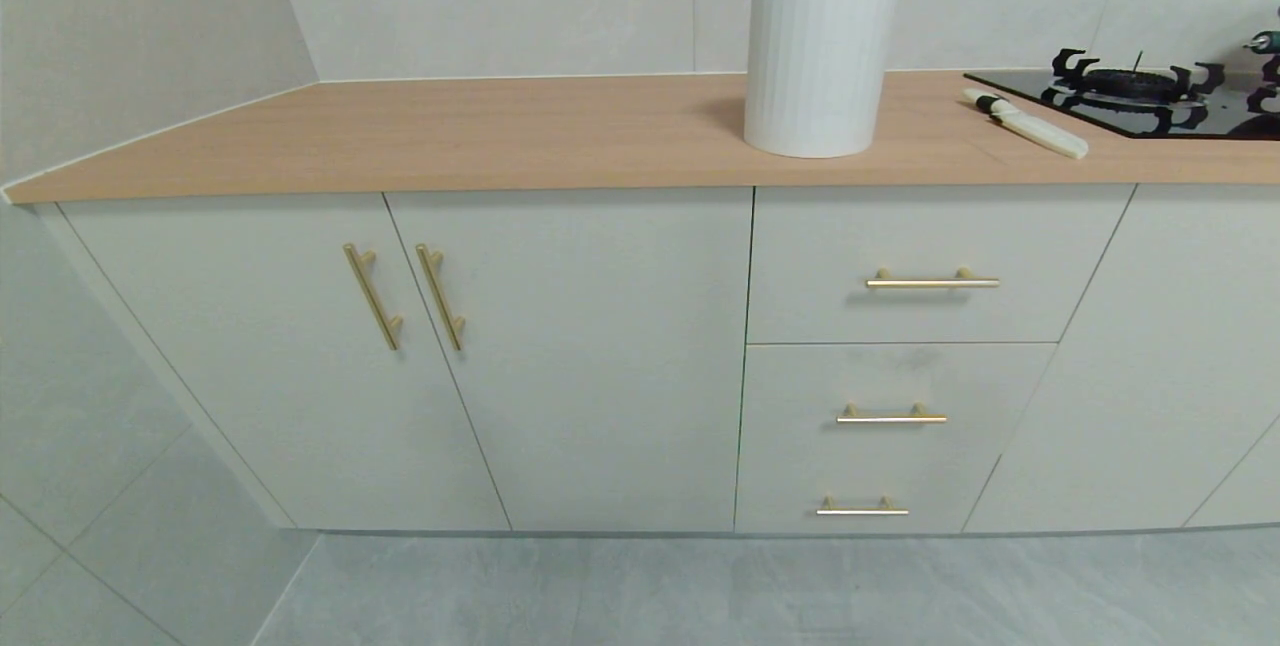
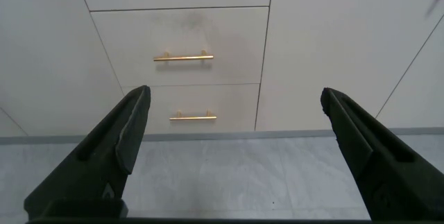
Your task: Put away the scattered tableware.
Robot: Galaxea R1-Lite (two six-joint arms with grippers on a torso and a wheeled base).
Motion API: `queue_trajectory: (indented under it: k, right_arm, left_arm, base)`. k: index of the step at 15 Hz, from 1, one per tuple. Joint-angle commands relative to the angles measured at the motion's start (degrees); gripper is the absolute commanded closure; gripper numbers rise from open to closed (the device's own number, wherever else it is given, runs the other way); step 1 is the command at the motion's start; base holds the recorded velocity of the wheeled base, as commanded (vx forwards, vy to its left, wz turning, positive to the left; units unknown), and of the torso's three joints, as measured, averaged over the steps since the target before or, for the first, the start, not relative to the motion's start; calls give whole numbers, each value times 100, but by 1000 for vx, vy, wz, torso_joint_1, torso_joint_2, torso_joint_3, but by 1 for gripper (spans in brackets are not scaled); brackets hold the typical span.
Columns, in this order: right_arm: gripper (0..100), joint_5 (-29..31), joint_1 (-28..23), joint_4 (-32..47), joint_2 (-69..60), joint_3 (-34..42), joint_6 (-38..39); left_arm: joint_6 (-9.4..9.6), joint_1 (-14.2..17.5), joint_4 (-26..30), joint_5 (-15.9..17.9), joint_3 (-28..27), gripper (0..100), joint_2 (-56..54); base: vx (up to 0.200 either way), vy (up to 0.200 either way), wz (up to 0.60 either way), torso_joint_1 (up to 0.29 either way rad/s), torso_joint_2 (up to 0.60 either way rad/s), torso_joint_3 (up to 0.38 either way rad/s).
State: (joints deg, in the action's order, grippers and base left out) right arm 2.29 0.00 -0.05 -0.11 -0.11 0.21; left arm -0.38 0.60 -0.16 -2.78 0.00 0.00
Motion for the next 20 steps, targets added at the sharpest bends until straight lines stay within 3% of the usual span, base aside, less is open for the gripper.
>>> queue_trajectory:
  k: [1, 3, 20]
  right_arm:
    - [0, -1, 0, 14, 11, 2, -3]
    - [0, -1, 0, 14, 11, 2, -3]
    - [0, -1, 0, 14, 11, 2, -3]
  left_arm:
    - [3, 2, -2, -3, 0, 0, 0]
    - [11, 2, -2, -3, 0, 0, 0]
    - [-6, 2, -2, -3, 0, 0, 0]
  base:
    - [0, 0, 0, 0, 0, 0]
    - [0, 0, 0, 0, 0, 0]
    - [188, 0, 0, 3, 3, 2]
